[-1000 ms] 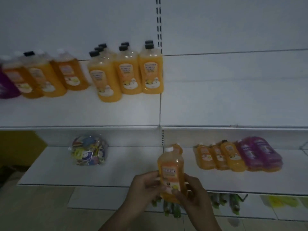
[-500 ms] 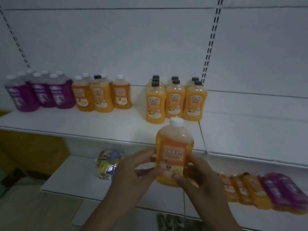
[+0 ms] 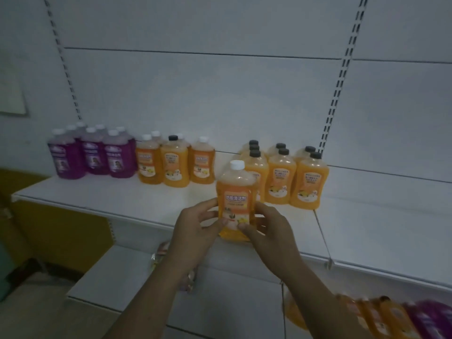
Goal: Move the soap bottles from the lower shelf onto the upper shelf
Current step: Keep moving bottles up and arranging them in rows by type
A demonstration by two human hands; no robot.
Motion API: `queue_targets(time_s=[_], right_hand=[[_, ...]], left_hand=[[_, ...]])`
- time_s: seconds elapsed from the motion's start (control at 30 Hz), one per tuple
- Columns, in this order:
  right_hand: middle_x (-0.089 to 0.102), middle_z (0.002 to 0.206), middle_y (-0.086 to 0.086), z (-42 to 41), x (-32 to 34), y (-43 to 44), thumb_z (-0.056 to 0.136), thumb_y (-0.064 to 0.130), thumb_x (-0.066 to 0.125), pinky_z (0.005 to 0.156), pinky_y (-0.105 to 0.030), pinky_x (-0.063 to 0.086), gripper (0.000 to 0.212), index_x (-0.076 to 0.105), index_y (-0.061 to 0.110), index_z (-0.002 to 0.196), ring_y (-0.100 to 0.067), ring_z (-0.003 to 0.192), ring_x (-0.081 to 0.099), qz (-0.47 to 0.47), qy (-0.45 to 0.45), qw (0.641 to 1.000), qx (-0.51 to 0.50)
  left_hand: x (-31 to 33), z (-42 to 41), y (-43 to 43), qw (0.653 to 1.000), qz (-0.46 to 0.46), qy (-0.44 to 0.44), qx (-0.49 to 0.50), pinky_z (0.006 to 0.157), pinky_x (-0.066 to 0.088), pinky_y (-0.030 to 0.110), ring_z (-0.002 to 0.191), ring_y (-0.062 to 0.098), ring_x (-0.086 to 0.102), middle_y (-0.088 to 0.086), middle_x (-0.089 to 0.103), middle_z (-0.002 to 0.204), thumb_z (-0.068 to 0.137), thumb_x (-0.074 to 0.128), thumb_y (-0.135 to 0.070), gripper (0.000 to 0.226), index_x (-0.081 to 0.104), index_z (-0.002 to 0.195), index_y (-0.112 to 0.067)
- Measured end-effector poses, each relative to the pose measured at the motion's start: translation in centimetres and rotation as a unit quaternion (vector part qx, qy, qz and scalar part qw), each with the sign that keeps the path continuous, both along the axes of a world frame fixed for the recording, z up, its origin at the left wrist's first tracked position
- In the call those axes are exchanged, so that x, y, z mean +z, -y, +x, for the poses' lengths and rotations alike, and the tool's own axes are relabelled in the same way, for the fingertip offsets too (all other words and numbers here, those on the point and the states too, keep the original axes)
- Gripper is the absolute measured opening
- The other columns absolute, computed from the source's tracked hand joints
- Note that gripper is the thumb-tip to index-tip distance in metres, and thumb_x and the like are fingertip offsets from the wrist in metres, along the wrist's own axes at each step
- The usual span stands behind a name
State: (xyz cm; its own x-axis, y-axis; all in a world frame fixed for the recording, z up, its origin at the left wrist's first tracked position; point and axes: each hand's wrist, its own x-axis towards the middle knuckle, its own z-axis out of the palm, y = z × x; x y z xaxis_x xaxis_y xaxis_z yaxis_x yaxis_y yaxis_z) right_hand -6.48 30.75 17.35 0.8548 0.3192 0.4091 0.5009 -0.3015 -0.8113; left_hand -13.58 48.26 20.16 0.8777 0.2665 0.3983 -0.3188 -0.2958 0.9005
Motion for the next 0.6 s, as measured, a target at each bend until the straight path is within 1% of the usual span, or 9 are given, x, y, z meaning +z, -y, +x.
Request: queue_targets(time_s=[0.1, 0.2, 0.23, 0.3, 0.33, 0.4, 0.47, 0.53, 0.6], right_hand=[[0.065, 0.121, 0.011, 2.1, -0.3, -5.1, 0.092, 0.038, 0.074, 0.091, -0.032, 0.057, 0.044, 0.061, 0.031, 0.134, -0.005, 0.106, 0.063, -0.023, 0.014, 1.0, 0.014], [0.067, 0.116, 0.009, 4.8, -1.2, -9.7, 0.089, 0.041, 0.073, 0.088, -0.036, 0.058, 0.041, 0.062, 0.032, 0.128, -0.007, 0.101, 0.064, -0.041, 0.018, 0.999, 0.012], [0.067, 0.115, 0.008, 5.7, -1.5, -10.8, 0.088, 0.041, 0.073, 0.088, -0.037, 0.059, 0.042, 0.062, 0.032, 0.128, -0.008, 0.101, 0.064, -0.045, 0.014, 0.999, 0.008], [0.066, 0.116, 0.005, 7.3, -1.9, -12.7, 0.088, 0.038, 0.072, 0.089, -0.037, 0.058, 0.041, 0.062, 0.032, 0.127, -0.009, 0.101, 0.064, -0.046, 0.006, 0.999, 0.0], [0.066, 0.115, 0.004, 8.0, -1.8, -13.4, 0.088, 0.036, 0.071, 0.088, -0.035, 0.057, 0.038, 0.062, 0.03, 0.125, -0.01, 0.101, 0.064, -0.043, 0.007, 0.999, -0.005], [0.068, 0.11, 0.004, 9.2, -1.4, -14.5, 0.091, 0.029, 0.071, 0.081, -0.028, 0.056, 0.027, 0.064, 0.027, 0.118, -0.009, 0.097, 0.065, -0.034, 0.005, 0.999, -0.011], [0.072, 0.1, 0.006, 10.3, -0.9, -15.2, 0.094, 0.021, 0.07, 0.071, -0.018, 0.051, 0.012, 0.067, 0.022, 0.105, -0.003, 0.086, 0.066, -0.029, 0.004, 0.999, -0.015], [0.073, 0.091, 0.009, 11.1, -0.9, -15.9, 0.096, 0.019, 0.068, 0.064, -0.009, 0.046, 0.003, 0.069, 0.02, 0.099, 0.001, 0.079, 0.067, -0.03, 0.009, 0.999, -0.022], [0.073, 0.089, 0.009, 11.7, -1.0, -16.6, 0.099, 0.02, 0.064, 0.063, -0.008, 0.046, 0.004, 0.068, 0.022, 0.098, 0.001, 0.079, 0.067, -0.026, 0.008, 0.999, -0.028]], left_hand=[[-0.5, 1.2, -3.9, 0.999, 0.002, -0.005, 0.033, 0.094, 0.058, 0.03, 0.107, 0.002, 0.071, -0.028, 0.074, 0.111, 0.093, 0.075, -0.014, 0.041, 0.068, 0.114, -0.048], [-0.9, 2.9, -7.3, 0.998, 0.016, -0.012, 0.057, 0.097, 0.058, 0.036, 0.112, 0.006, 0.069, -0.023, 0.074, 0.116, 0.094, 0.073, -0.015, 0.039, 0.068, 0.116, -0.046], [-1.0, 3.6, -8.2, 0.998, 0.023, -0.011, 0.061, 0.097, 0.058, 0.036, 0.113, 0.007, 0.068, -0.022, 0.074, 0.117, 0.095, 0.072, -0.015, 0.038, 0.068, 0.116, -0.046], [-1.0, 5.2, -9.7, 0.997, 0.045, -0.008, 0.059, 0.095, 0.056, 0.032, 0.114, 0.006, 0.066, -0.02, 0.072, 0.119, 0.096, 0.07, -0.015, 0.037, 0.068, 0.115, -0.046], [-1.0, 6.1, -10.4, 0.996, 0.062, -0.009, 0.059, 0.095, 0.055, 0.029, 0.113, 0.005, 0.066, -0.019, 0.072, 0.119, 0.097, 0.069, -0.013, 0.036, 0.068, 0.116, -0.043], [-1.0, 8.1, -11.6, 0.993, 0.101, -0.021, 0.061, 0.097, 0.054, 0.027, 0.108, 0.004, 0.064, -0.012, 0.07, 0.12, 0.098, 0.065, -0.01, 0.031, 0.07, 0.123, -0.029], [-1.2, 9.8, -12.2, 0.989, 0.127, -0.042, 0.058, 0.092, 0.051, 0.021, 0.102, 0.004, 0.061, -0.008, 0.067, 0.119, 0.1, 0.062, -0.009, 0.028, 0.068, 0.126, -0.019], [-1.4, 11.1, -12.4, 0.988, 0.133, -0.063, 0.051, 0.089, 0.047, 0.017, 0.104, 0.007, 0.06, -0.005, 0.067, 0.122, 0.101, 0.06, -0.009, 0.029, 0.066, 0.129, -0.017], [-1.6, 12.2, -12.5, 0.99, 0.121, -0.06, 0.041, 0.09, 0.049, 0.02, 0.107, 0.009, 0.062, -0.005, 0.069, 0.12, 0.101, 0.059, -0.008, 0.029, 0.066, 0.128, -0.018]])
